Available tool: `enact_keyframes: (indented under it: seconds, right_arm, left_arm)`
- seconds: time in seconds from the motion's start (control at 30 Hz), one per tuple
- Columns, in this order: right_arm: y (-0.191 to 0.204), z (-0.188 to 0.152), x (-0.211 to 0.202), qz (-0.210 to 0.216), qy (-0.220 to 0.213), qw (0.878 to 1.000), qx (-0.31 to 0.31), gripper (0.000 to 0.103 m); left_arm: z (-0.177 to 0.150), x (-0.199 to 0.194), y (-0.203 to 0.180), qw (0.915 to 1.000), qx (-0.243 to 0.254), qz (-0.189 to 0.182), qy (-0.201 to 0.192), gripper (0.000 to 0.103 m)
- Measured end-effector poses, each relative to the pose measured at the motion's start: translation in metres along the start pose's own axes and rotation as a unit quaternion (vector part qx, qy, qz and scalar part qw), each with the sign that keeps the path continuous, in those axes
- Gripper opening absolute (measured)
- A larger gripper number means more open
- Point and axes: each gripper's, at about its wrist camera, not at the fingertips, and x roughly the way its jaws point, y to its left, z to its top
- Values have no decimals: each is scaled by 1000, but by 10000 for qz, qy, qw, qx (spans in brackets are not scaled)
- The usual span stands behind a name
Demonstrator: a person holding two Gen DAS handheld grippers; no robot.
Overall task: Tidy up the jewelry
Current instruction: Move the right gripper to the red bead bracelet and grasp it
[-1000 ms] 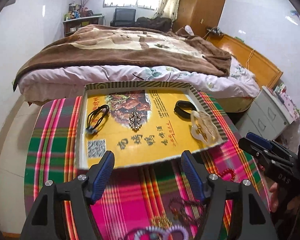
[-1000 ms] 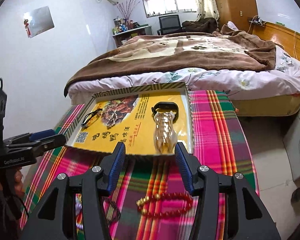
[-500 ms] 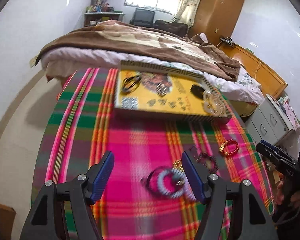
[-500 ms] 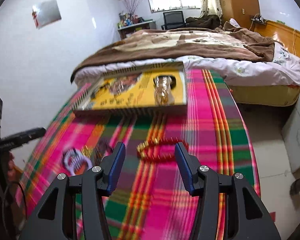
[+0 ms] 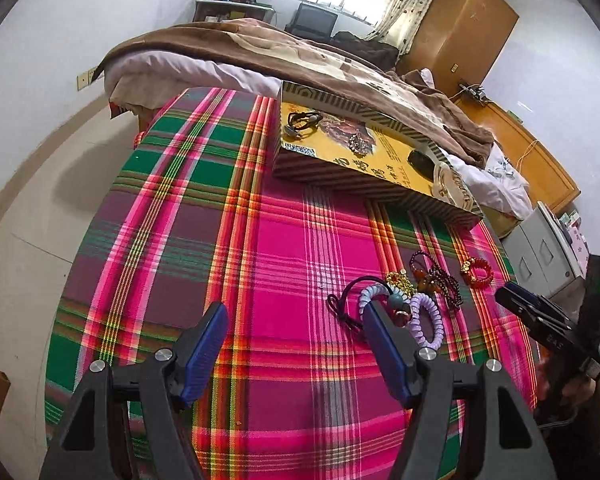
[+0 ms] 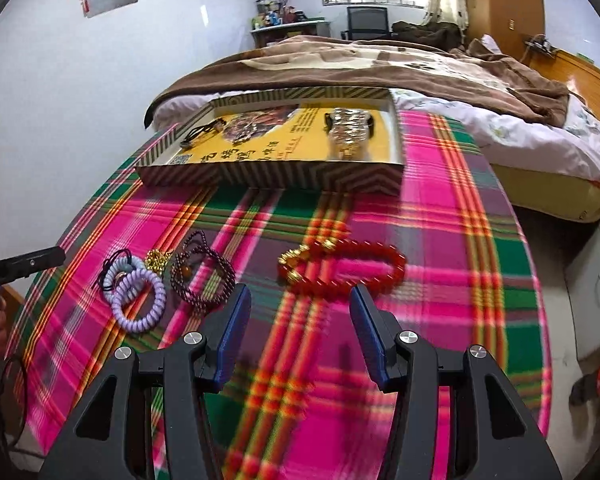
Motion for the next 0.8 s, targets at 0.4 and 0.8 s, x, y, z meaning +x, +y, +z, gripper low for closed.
enact_keyframes:
  seconds: [0.4,0.8]
  right_arm:
    - [9,22,45,-247,438,9987,57,52]
    - [14,23,50,-981,294,9947,130,22]
  left_arm:
    - [2,12,3,10000,-32,2,88,69]
    - [2,19,7,9999,-80,1,152,69]
